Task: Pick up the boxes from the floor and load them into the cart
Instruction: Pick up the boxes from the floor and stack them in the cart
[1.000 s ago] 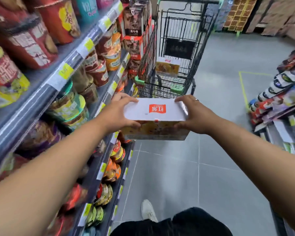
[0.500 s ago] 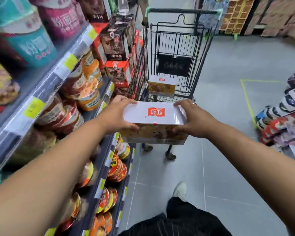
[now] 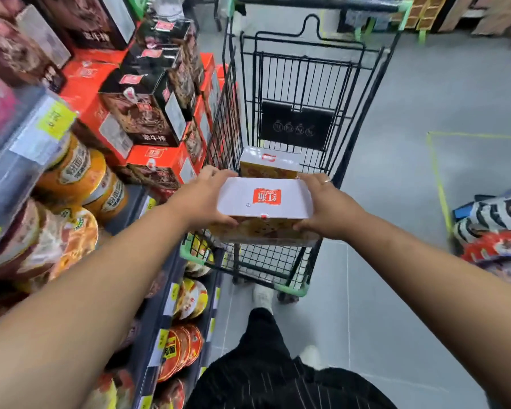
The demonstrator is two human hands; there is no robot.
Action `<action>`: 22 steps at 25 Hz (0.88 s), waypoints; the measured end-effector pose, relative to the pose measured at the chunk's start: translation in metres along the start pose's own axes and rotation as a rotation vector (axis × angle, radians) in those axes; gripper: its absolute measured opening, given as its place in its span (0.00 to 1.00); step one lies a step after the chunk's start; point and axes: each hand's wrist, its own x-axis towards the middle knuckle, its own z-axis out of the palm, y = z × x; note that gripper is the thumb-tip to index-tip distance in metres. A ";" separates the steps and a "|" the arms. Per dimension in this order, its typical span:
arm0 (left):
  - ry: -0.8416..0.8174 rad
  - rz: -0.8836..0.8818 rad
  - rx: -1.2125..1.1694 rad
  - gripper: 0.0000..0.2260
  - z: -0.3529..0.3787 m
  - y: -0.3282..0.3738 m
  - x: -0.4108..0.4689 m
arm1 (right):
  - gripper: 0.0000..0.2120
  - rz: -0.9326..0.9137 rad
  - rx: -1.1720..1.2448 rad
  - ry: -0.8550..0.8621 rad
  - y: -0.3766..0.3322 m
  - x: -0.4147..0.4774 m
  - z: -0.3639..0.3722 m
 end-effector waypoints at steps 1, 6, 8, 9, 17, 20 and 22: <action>-0.029 0.008 0.054 0.46 0.001 -0.005 0.024 | 0.54 0.023 -0.014 -0.003 0.003 0.018 0.003; -0.144 0.062 0.195 0.48 0.017 -0.031 0.134 | 0.46 0.121 -0.096 -0.042 0.022 0.105 0.017; -0.158 0.051 0.177 0.47 0.032 -0.047 0.170 | 0.43 0.143 -0.100 -0.063 0.030 0.143 0.025; -0.171 0.040 0.167 0.47 0.040 -0.054 0.188 | 0.43 0.152 -0.100 -0.079 0.034 0.161 0.031; -0.249 0.081 0.361 0.45 0.114 -0.092 0.300 | 0.42 0.214 -0.097 -0.209 0.088 0.264 0.100; -0.236 0.063 0.352 0.43 0.149 -0.105 0.331 | 0.40 0.183 -0.088 -0.175 0.114 0.300 0.130; -0.231 0.055 0.364 0.42 0.166 -0.112 0.346 | 0.36 0.179 -0.057 -0.148 0.125 0.318 0.148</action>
